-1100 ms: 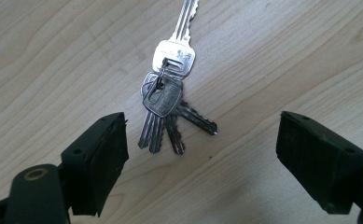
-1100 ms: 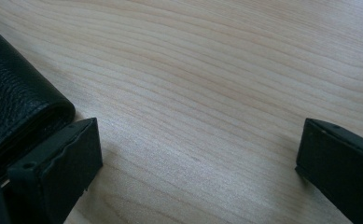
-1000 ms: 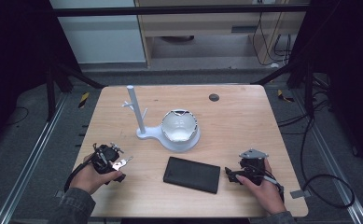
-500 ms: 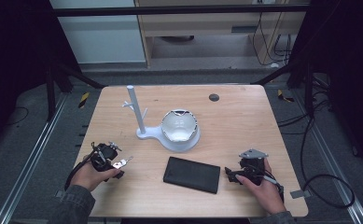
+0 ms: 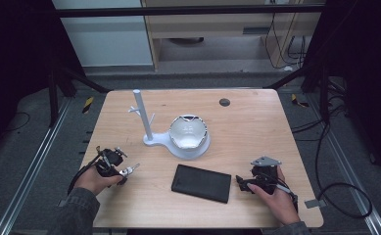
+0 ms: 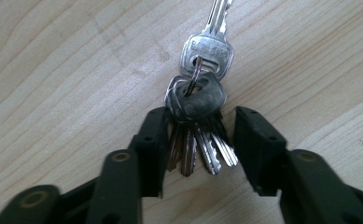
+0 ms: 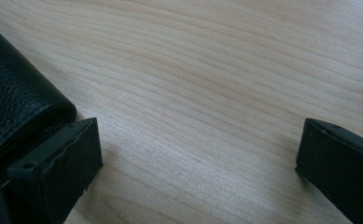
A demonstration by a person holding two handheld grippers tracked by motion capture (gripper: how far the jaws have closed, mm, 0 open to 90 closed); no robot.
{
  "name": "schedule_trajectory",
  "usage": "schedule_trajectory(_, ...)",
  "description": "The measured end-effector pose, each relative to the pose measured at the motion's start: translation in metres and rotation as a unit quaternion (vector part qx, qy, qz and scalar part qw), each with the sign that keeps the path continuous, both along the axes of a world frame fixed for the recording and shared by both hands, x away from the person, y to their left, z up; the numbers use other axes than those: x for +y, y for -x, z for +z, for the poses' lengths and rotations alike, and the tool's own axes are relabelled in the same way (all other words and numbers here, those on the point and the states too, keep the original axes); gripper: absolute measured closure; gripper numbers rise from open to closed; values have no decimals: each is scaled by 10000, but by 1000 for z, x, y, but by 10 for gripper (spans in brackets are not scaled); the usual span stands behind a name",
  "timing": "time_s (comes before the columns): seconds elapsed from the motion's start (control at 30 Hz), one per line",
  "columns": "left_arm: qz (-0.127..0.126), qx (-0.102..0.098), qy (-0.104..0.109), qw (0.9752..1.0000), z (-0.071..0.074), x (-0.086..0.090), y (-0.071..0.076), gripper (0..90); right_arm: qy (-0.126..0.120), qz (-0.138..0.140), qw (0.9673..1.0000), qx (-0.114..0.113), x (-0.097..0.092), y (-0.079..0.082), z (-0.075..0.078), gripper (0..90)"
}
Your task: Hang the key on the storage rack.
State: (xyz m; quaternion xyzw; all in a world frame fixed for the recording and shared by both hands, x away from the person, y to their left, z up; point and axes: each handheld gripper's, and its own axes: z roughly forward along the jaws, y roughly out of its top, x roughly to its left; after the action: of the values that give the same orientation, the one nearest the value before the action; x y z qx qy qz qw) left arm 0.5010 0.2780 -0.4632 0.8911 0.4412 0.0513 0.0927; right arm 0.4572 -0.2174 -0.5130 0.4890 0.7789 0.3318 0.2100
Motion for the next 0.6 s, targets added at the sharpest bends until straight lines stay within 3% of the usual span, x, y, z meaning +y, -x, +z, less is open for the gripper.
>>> schedule_trajectory(0.13, -58, 53, -62, 9999, 1, 1, -1, 765, 0, 0, 10000, 0, 0, 0, 0, 3)
schedule_trajectory(0.2, -77, 51, -75, 9999, 1, 2, -1, 798, 2, -7, 10000, 3, 0, 0, 0, 3)
schedule_trajectory(0.43, -142, -32, -88, 9999, 6, 3, 3, 801, 6, 7, 10000, 1, 0, 0, 0, 3)
schedule_trajectory(0.5, -240, 0, -172, 9996, 9, 2, 5, 801, 5, 7, 10000, 2, 0, 0, 0, 3)
schedule_trajectory(0.53, -323, 93, -318, 9989, 8, 0, 6, 802, 6, 7, 10000, 2, 1, 0, 0, 4)
schedule_trajectory(0.6, -336, 46, -411, 9986, 8, 0, 7, 802, 7, 10, 10000, 0, 1, 0, 0, 3)
